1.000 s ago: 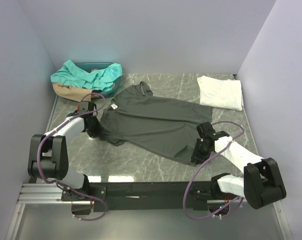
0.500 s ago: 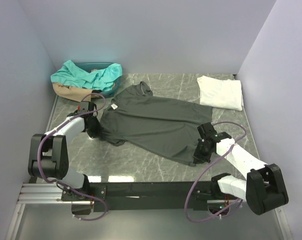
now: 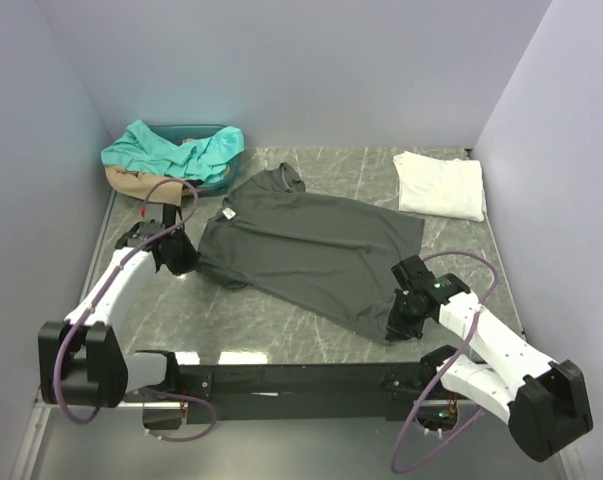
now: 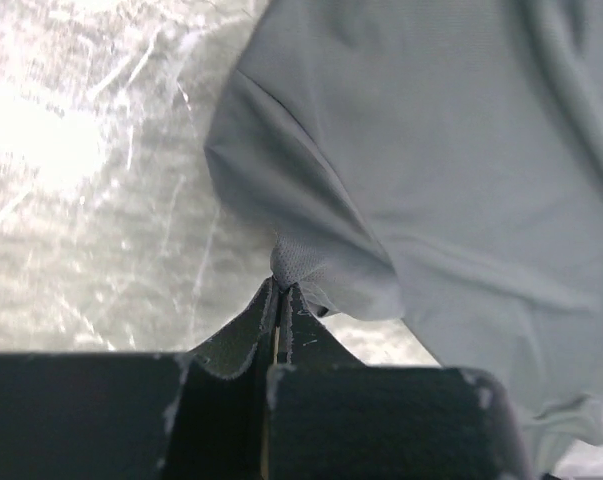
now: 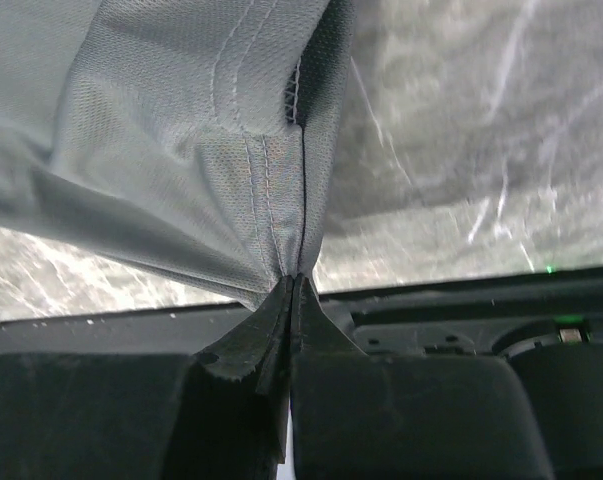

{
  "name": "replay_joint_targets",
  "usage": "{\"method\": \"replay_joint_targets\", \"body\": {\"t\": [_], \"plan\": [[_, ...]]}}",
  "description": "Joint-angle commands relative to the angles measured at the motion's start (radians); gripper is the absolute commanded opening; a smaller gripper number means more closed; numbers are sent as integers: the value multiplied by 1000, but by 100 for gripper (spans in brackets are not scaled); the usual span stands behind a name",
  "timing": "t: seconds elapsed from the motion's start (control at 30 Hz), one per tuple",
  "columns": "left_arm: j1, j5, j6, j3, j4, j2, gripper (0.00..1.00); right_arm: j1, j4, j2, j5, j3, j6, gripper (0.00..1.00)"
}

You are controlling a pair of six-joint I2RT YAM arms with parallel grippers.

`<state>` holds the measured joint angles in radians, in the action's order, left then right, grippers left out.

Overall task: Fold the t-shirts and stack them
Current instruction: Fold the tshirt

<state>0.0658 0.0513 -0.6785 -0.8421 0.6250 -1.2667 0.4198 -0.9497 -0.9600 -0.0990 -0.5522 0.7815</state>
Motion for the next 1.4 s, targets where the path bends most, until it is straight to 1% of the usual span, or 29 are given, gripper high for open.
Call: {"method": "replay_joint_targets", "body": {"t": [0.0,0.2,0.4,0.53,0.63,0.8,0.83,0.93,0.97,1.0,1.1,1.13,1.2,1.23,1.37], "plan": [[-4,19,-59,-37,85,96,1,30,-102,44,-7,-31,41,0],[-3,36,-131,-25,172,239,1,79,-159,90,-13,-25,70,0],[-3,47,-173,-17,289,363,1,89,-187,116,-21,-15,84,0],[-3,64,-188,-20,343,406,1,91,-166,109,-31,-26,93,0],[-3,59,-182,-25,334,421,1,89,-152,102,-34,-29,96,0],[-3,59,-159,-55,262,330,1,88,-143,116,-31,-25,104,0],[-3,65,-156,-61,225,316,1,88,-141,116,-21,-26,104,0],[-3,53,-135,-109,185,256,1,77,-126,109,-13,-38,96,0],[-3,39,-127,-145,171,236,1,73,-118,104,-11,-40,85,0],[-3,38,-109,-164,163,196,1,63,-109,90,-8,-46,78,0],[-3,64,-81,-218,127,117,1,-5,-74,54,-2,-64,23,0],[-3,73,-78,-233,111,100,1,-59,-55,47,-4,-69,7,0],[-3,105,-58,-248,75,57,1,-116,-38,32,-14,-83,-46,0],[-1,116,-49,-265,62,41,1,-172,-26,29,-18,-89,-65,0],[8,148,-3,-322,30,-40,1,-243,-1,-16,-28,-130,-139,0]]}}
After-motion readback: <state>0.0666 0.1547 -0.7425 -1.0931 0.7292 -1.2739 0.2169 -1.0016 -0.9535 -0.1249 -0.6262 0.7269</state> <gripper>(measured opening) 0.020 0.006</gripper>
